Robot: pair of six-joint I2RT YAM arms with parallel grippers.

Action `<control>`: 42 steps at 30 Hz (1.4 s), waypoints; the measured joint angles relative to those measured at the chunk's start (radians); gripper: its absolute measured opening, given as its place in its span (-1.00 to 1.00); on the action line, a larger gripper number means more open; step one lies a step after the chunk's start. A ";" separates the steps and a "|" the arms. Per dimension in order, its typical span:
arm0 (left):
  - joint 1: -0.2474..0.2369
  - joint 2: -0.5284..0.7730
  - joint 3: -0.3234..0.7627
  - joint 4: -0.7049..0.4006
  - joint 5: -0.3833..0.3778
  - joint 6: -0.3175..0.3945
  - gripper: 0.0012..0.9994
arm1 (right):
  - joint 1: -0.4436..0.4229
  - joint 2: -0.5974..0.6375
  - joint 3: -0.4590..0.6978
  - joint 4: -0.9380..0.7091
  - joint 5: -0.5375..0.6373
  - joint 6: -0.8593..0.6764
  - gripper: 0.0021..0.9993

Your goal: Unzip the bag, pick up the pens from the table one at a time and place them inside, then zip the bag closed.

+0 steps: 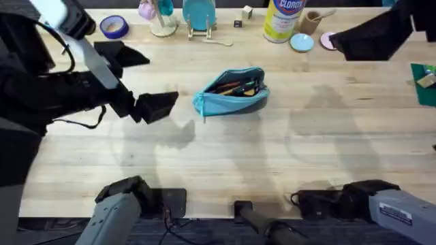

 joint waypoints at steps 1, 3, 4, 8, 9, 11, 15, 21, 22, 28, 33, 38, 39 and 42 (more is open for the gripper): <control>0.000 0.002 0.000 -0.022 0.001 0.002 0.99 | 0.000 0.000 0.000 0.000 0.000 0.000 1.00; 0.000 0.003 0.000 -0.049 0.006 0.005 0.99 | 0.000 0.000 0.000 0.000 0.000 0.000 1.00; 0.000 0.003 0.000 -0.060 0.008 0.006 0.99 | 0.000 0.000 0.000 0.000 0.000 0.000 1.00; 0.000 0.003 0.000 -0.184 0.016 0.070 0.99 | 0.000 0.000 0.000 0.000 0.000 0.000 1.00; 0.000 0.003 0.000 -0.221 0.024 0.106 0.99 | 0.000 0.000 0.000 0.000 0.000 0.000 1.00; 0.000 0.003 0.000 -0.263 0.057 0.183 0.99 | 0.000 0.000 0.000 0.000 0.000 0.000 1.00; 0.000 0.003 0.000 -0.269 0.110 0.277 0.99 | 0.000 0.000 0.000 0.000 0.000 0.000 1.00; 0.000 0.003 0.000 -0.293 0.129 0.325 0.99 | 0.000 0.000 0.000 -0.001 0.000 0.000 1.00; 0.000 0.003 0.000 -0.292 0.119 0.328 0.99 | 0.000 0.000 0.000 -0.001 0.000 0.000 1.00; 0.000 0.003 0.000 -0.284 0.035 0.339 0.99 | 0.000 0.000 0.000 -0.002 0.000 0.000 1.00; 0.000 0.003 0.000 -0.286 0.001 0.343 0.99 | 0.001 0.000 0.000 -0.004 -0.010 0.000 1.00; 0.000 0.003 0.000 -0.285 -0.018 0.346 0.99 | 0.043 0.000 0.000 -0.005 -0.096 0.069 1.00; 0.000 0.003 0.000 -0.285 -0.021 0.346 0.99 | 0.059 0.000 0.000 -0.005 -0.112 0.092 1.00; 0.000 0.003 0.000 -0.285 -0.027 0.346 0.99 | 0.111 0.000 0.000 -0.007 -0.147 0.155 1.00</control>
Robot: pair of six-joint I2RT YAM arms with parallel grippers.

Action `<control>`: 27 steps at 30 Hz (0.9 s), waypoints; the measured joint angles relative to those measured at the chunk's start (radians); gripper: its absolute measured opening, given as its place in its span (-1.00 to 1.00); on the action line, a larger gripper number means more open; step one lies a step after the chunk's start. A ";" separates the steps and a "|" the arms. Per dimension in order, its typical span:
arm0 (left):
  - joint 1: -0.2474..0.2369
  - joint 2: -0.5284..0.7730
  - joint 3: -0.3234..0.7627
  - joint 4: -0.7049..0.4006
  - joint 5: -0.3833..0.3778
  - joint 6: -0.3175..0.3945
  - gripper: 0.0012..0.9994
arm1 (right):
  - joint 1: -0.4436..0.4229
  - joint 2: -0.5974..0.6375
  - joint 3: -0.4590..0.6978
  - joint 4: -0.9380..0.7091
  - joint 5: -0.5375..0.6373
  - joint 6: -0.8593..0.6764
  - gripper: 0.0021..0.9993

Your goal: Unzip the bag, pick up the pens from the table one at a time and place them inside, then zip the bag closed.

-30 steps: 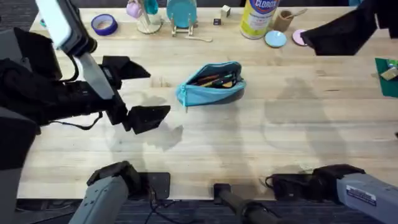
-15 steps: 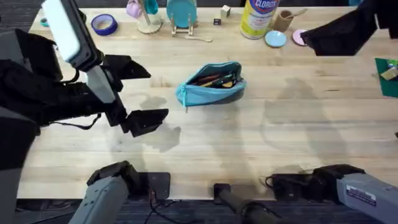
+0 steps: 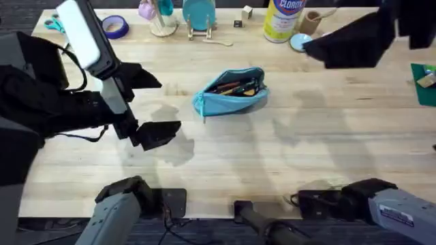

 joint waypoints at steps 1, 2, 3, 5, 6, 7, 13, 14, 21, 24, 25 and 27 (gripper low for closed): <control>0.000 0.000 0.000 0.000 0.000 0.000 0.99 | 0.020 0.000 0.000 0.000 -0.007 0.016 1.00; 0.000 0.000 0.000 0.000 0.000 0.000 0.99 | 0.037 0.000 0.000 -0.001 -0.013 0.029 1.00; 0.000 0.000 0.000 0.000 0.000 0.000 0.99 | 0.054 0.000 0.000 -0.001 -0.019 0.042 1.00; 0.000 0.000 0.000 0.000 0.000 0.000 0.99 | 0.087 0.000 0.000 -0.001 -0.026 0.074 1.00; 0.000 0.000 0.000 0.000 0.000 0.000 0.99 | 0.105 0.000 0.000 0.000 -0.028 0.099 1.00; 0.000 0.000 0.000 0.000 0.000 0.000 0.99 | 0.120 0.000 0.000 0.003 -0.033 0.119 1.00; 0.000 0.000 0.000 0.000 0.000 0.000 0.99 | 0.206 0.010 0.000 0.012 -0.079 0.246 1.00; 0.000 0.000 0.000 0.000 0.000 0.000 0.99 | 0.220 0.015 0.000 0.015 -0.082 0.268 1.00; 0.000 0.000 0.000 0.000 0.000 0.000 0.99 | 0.306 0.042 0.000 0.039 -0.094 0.352 1.00; 0.000 0.000 0.000 0.000 0.000 0.000 0.99 | 0.330 0.042 0.000 0.066 -0.097 0.366 1.00; 0.000 0.000 0.000 0.000 0.000 0.000 0.99 | 0.337 0.042 0.000 0.078 -0.098 0.369 1.00; 0.000 0.000 0.000 0.000 0.000 0.000 0.99 | 0.351 0.042 0.000 0.089 -0.100 0.374 1.00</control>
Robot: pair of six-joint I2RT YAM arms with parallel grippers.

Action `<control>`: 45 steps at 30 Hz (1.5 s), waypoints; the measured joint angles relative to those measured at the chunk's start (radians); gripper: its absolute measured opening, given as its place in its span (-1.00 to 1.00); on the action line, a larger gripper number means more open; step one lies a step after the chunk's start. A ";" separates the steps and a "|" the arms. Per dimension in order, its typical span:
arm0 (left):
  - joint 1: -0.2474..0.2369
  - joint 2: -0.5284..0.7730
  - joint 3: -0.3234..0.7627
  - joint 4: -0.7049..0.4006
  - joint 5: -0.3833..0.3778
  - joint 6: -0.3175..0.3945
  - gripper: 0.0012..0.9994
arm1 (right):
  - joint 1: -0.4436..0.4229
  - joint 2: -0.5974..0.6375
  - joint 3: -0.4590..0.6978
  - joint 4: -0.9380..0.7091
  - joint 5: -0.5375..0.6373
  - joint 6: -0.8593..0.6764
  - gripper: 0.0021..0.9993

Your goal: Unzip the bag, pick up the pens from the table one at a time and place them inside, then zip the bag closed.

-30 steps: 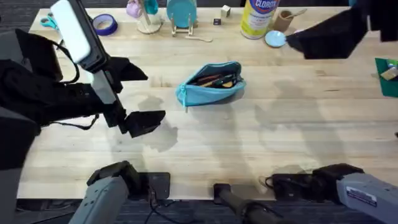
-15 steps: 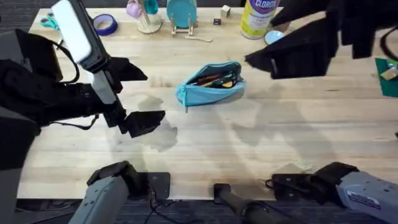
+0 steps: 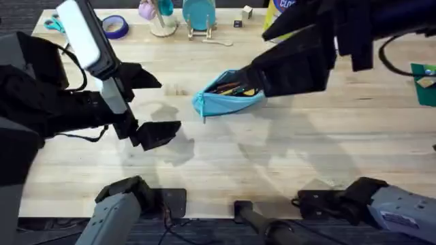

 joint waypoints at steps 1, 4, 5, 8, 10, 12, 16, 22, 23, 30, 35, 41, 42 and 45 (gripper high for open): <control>0.000 0.000 0.000 0.000 0.000 0.000 0.99 | 0.010 0.000 0.000 0.000 0.000 0.002 1.00; 0.000 0.000 0.000 0.000 0.000 0.000 0.99 | 0.044 -0.001 -0.012 0.006 0.015 0.003 1.00; 0.000 0.000 0.000 0.000 0.000 0.000 0.99 | 0.058 -0.003 -0.024 0.009 0.032 0.003 1.00; 0.000 0.000 0.000 0.000 0.000 0.000 0.99 | 0.098 -0.013 -0.093 0.030 0.085 0.004 1.00; 0.000 0.000 0.000 0.000 0.000 0.000 0.99 | 0.116 -0.020 -0.148 0.062 0.108 0.003 1.00; 0.000 0.000 0.000 0.000 0.000 0.000 0.99 | 0.125 -0.032 -0.198 0.102 0.121 0.003 1.00; 0.000 0.000 0.000 0.000 0.000 0.000 0.99 | 0.126 -0.088 -0.316 0.192 0.138 0.004 1.00; 0.000 0.000 0.000 0.000 0.000 0.000 0.99 | 0.126 -0.215 -0.531 0.413 0.147 0.031 1.00; 0.000 0.000 0.000 0.000 0.000 0.000 0.99 | 0.126 -0.236 -0.567 0.456 0.148 0.049 0.99; 0.000 0.000 0.000 0.000 0.000 0.000 0.99 | 0.126 -0.294 -0.764 0.705 0.150 0.248 1.00; 0.000 0.000 0.000 0.000 0.000 0.000 0.99 | 0.127 -0.272 -0.824 0.791 0.150 0.365 0.99; 0.000 0.000 0.000 0.000 0.000 0.000 0.99 | 0.127 -0.226 -0.845 0.811 0.150 0.485 1.00; 0.000 0.000 0.000 0.000 0.000 0.000 0.99 | 0.127 -0.216 -0.846 0.812 0.150 0.507 1.00; 0.000 0.000 0.000 0.000 0.000 0.000 0.99 | 0.129 -0.194 -0.847 0.813 0.150 0.565 1.00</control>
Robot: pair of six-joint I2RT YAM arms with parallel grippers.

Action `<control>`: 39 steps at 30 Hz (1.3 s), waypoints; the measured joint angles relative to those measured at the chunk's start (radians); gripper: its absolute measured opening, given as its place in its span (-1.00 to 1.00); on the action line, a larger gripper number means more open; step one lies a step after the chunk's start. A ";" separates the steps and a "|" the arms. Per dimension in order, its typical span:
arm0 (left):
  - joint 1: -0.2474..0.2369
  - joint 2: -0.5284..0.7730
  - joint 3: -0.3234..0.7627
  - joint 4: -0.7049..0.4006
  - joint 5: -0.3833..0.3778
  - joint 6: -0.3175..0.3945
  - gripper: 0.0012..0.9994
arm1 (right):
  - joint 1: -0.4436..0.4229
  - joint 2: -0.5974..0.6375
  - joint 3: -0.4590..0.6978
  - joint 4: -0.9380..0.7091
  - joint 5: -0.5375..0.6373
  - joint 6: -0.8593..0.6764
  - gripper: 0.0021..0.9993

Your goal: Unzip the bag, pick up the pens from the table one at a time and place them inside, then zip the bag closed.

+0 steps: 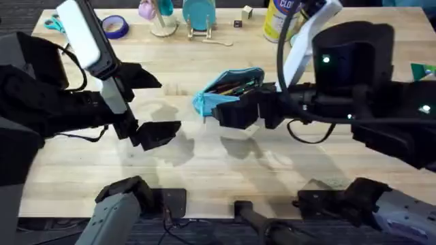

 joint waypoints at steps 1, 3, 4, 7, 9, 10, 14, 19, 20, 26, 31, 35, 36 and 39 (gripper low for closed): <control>0.000 0.000 0.000 0.000 0.000 0.000 0.99 | 0.002 0.006 0.000 0.000 0.000 0.019 0.99; 0.000 0.000 0.000 0.000 0.000 0.000 0.99 | 0.010 0.015 0.000 0.004 0.000 0.052 0.99; 0.000 0.000 0.000 0.000 0.000 0.000 0.99 | 0.014 0.019 -0.001 0.010 0.000 0.066 0.99; 0.000 0.000 0.000 0.000 0.000 0.000 0.99 | 0.028 0.034 -0.006 0.042 0.000 0.109 0.99; 0.000 0.000 0.000 0.000 0.000 0.000 0.99 | 0.035 0.047 -0.011 0.065 0.000 0.134 1.00; 0.000 0.000 0.000 0.000 0.000 0.000 0.99 | 0.038 0.055 -0.015 0.076 0.000 0.147 1.00; 0.000 0.000 0.000 0.000 0.000 0.000 0.99 | 0.041 0.096 -0.023 0.089 0.000 0.189 1.00; 0.000 0.000 0.000 0.000 0.000 0.000 0.99 | 0.041 0.152 -0.024 0.119 0.000 0.210 1.00; 0.000 0.000 0.000 0.000 0.000 0.000 0.99 | 0.042 0.161 -0.024 0.127 0.000 0.215 1.00; 0.000 0.000 0.000 0.000 0.000 0.000 0.99 | 0.065 0.212 -0.024 0.162 0.000 0.226 1.00; 0.000 0.000 0.000 0.000 0.000 0.000 0.99 | 0.080 0.261 -0.024 0.251 0.009 0.232 1.00; 0.000 0.000 0.000 0.000 0.000 0.000 0.99 | 0.082 0.313 -0.024 0.317 0.031 0.261 1.00; 0.000 0.000 0.000 0.000 0.000 0.000 0.99 | 0.082 0.325 -0.024 0.329 0.034 0.269 1.00; 0.000 0.000 0.000 0.000 0.000 0.000 0.99 | 0.084 0.360 -0.024 0.368 0.041 0.289 1.00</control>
